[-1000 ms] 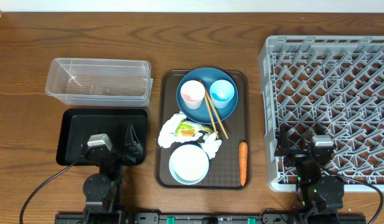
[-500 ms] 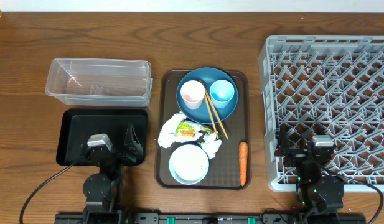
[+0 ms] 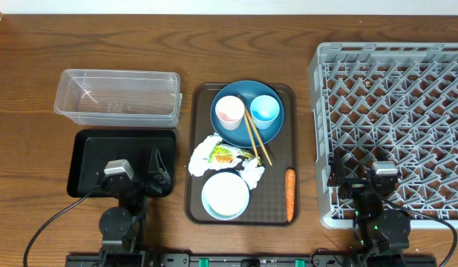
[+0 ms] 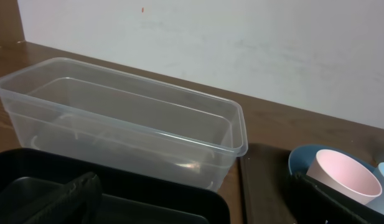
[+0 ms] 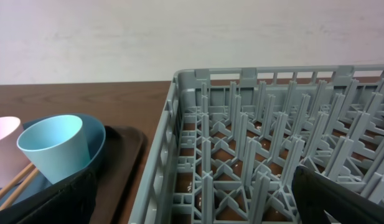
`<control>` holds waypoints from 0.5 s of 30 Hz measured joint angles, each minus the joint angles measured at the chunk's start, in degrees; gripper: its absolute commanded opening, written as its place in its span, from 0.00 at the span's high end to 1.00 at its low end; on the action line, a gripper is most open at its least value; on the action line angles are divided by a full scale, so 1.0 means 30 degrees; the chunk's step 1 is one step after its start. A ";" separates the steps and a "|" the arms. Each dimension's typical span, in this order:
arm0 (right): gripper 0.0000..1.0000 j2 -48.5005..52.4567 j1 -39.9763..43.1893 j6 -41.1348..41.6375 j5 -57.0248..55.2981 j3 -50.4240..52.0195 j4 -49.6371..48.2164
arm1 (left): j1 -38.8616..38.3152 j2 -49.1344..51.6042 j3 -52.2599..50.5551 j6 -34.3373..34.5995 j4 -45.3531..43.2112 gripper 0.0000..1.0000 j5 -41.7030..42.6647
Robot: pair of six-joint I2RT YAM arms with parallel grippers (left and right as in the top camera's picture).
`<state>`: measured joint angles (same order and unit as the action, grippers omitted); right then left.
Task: Sort waste into correct bins and load items into the dishwasher rack
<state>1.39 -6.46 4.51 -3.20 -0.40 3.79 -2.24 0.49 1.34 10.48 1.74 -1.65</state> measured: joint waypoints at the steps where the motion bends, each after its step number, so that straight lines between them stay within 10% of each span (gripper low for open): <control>1: 0.01 0.0000 0.0000 0.0000 0.0000 0.0000 0.0000 | 0.0000 0.0000 0.0000 -0.0007 0.0007 0.02 0.0000; 15: 0.01 0.0000 0.0000 0.0000 0.0000 0.0000 0.0000 | 0.0000 0.0000 0.0000 -0.0007 0.0000 0.02 0.0000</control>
<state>1.39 -6.46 4.51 -3.20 -0.40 3.79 -2.24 0.49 1.34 10.46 1.74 -1.65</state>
